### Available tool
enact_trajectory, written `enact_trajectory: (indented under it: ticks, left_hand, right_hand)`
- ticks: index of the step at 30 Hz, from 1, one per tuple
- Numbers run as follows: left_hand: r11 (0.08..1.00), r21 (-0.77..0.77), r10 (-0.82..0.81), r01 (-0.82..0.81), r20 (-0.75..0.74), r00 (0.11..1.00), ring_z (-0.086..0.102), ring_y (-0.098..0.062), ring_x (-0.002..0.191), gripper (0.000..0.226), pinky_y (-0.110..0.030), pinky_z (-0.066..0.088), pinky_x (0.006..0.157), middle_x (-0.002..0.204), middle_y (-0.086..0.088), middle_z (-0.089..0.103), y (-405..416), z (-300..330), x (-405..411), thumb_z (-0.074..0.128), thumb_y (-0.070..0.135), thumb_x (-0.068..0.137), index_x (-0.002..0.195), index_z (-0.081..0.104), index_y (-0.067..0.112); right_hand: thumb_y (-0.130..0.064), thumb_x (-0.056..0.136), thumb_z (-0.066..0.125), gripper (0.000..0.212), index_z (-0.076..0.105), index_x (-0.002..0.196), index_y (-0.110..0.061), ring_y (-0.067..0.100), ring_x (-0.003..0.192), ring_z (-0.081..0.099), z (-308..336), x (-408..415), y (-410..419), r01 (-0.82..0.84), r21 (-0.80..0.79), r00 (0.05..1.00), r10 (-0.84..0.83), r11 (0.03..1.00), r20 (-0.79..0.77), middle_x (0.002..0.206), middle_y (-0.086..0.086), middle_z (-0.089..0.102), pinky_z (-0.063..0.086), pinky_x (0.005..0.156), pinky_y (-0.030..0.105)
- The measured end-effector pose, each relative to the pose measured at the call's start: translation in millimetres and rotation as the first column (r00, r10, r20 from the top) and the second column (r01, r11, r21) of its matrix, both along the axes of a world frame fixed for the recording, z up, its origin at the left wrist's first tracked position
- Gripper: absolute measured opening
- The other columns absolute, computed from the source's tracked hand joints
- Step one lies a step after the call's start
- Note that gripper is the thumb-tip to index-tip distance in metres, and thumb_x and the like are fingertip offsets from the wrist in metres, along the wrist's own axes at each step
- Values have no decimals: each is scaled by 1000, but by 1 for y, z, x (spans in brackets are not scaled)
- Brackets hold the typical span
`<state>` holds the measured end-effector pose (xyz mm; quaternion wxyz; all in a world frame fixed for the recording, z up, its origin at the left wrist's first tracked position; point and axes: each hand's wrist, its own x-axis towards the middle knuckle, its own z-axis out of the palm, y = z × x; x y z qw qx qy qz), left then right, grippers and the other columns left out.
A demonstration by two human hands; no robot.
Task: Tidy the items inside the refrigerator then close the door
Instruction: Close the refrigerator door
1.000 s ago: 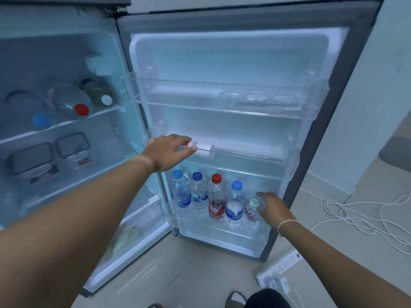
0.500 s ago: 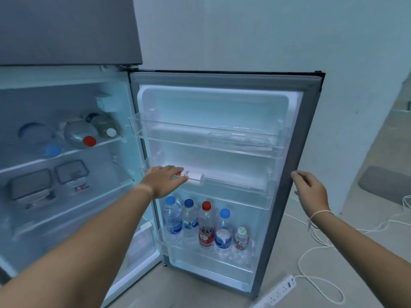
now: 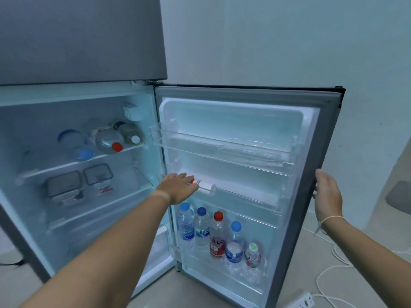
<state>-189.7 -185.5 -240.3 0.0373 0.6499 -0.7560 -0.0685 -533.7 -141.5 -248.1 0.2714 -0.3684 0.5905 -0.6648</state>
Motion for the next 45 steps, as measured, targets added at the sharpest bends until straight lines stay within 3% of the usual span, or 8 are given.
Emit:
enact_trajectory:
  ticks: [6, 11, 15, 19, 27, 33, 42, 45]
  left_hand:
    - [1000, 4, 16, -16, -74, 997, 16, -24, 145, 56, -39, 15, 117, 156, -3, 28, 14, 2, 4, 24, 45, 95, 145, 32, 21]
    - [999, -6, 39, -40, -76, 996, 14, -21, 146, 58, -38, 15, 119, 156, 3, 28, 28, 4, 5, 27, 49, 94, 146, 31, 23]
    - [998, 12, 57, -56, -78, 995, 21, -21, 146, 59, -39, 20, 118, 158, 3, 24, 43, 10, 4, 28, 50, 94, 147, 28, 23]
    - [997, 17, 73, -73, -26, 997, 14, -20, 148, 62, -39, 15, 120, 160, 4, 15, 58, 13, 3, 28, 51, 93, 150, 20, 25]
    - [991, 82, 110, -108, -16, 994, 7, -22, 149, 65, -43, 12, 120, 162, 4, 4, 97, 14, 4, 24, 53, 94, 151, 12, 24]
    - [986, 125, 127, -114, -102, 987, 6, -23, 149, 64, -43, 9, 121, 162, 3, 5, 135, 12, 18, 20, 53, 95, 151, 12, 25]
    - [991, 70, 132, -116, -311, 941, 21, -19, 146, 55, -29, 13, 117, 158, 1, 25, 195, 56, 47, 19, 45, 99, 147, 32, 22]
    - [986, 45, 167, -161, -335, 927, 28, -23, 143, 52, -30, 20, 115, 155, -5, 31, 214, 72, 65, 22, 40, 100, 143, 39, 16]
  right_hand:
    - [-52, 85, 46, 48, 58, 120, -23, 23, 115, 55, -7, 3, 10, 6, -21, 1000, -5, 1000, 26, 127, 1, 59, 41, 105, 44]
    - [-53, 84, 42, 46, 64, 89, -13, 25, 86, 53, -7, 0, 17, 15, 12, 1000, -15, 1000, 22, 99, 5, 59, 43, 85, 40]
    - [-48, 86, 44, 35, 61, 87, -17, 20, 94, 53, -8, 1, 27, 24, 15, 997, -25, 1000, 71, 99, 1, 58, 42, 94, 41]
    - [-44, 86, 48, 30, 51, 65, -23, 14, 75, 52, 1, 12, 39, -26, -2, 986, 26, 1000, 162, 73, -5, 53, 41, 85, 37]
    - [-33, 89, 54, 13, 53, 82, -21, 8, 76, 57, -9, 33, 72, -65, -107, 989, 79, 992, 127, 88, -1, 61, 44, 71, 21]
    - [-25, 90, 56, 13, 60, 96, -14, 21, 91, 55, -18, 70, 110, -132, -161, 988, 144, 978, 63, 94, 5, 60, 45, 90, 37]
    - [-15, 89, 59, 10, 57, 80, -19, 14, 77, 54, -13, 137, 174, -397, -174, 909, 360, 901, -207, 81, -4, 60, 42, 67, 8]
    - [-11, 87, 61, 7, 61, 86, -18, 15, 78, 56, -6, 160, 186, -496, -155, 851, 442, 855, -284, 84, 0, 63, 43, 69, 12]
